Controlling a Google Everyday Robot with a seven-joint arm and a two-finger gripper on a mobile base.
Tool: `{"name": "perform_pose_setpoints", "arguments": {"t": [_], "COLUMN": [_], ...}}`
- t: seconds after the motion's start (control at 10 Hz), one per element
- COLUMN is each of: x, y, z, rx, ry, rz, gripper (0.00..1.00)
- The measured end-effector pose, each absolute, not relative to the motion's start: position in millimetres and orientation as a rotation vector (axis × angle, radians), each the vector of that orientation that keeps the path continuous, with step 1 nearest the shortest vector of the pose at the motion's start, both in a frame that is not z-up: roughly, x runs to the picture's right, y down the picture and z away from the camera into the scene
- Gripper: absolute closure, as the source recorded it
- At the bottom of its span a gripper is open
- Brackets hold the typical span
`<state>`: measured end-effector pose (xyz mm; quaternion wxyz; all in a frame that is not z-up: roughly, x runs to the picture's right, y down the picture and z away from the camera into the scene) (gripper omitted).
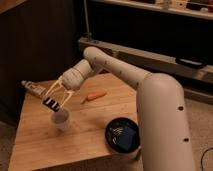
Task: Place the eraser in the ceramic cup
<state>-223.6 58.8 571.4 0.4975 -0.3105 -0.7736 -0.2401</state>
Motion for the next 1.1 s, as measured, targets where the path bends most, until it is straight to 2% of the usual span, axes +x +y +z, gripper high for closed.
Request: {"name": "perform_pose_setpoints", "arguments": {"t": [0.4, 0.6, 0.8, 1.1], "x": [-265.0, -272.9, -272.3, -255.1], "y": [153.3, 169.7, 159.0, 103.6], "z": [561.9, 555.1, 539.6, 516.9], "rx": [-0.837, -0.826, -0.776, -0.662], "ry": [-1.885, -1.895, -1.919, -1.924], "rz": [-0.548, -0.554, -0.595, -0.628], "gripper": [0.98, 0.98, 0.98, 0.98]}}
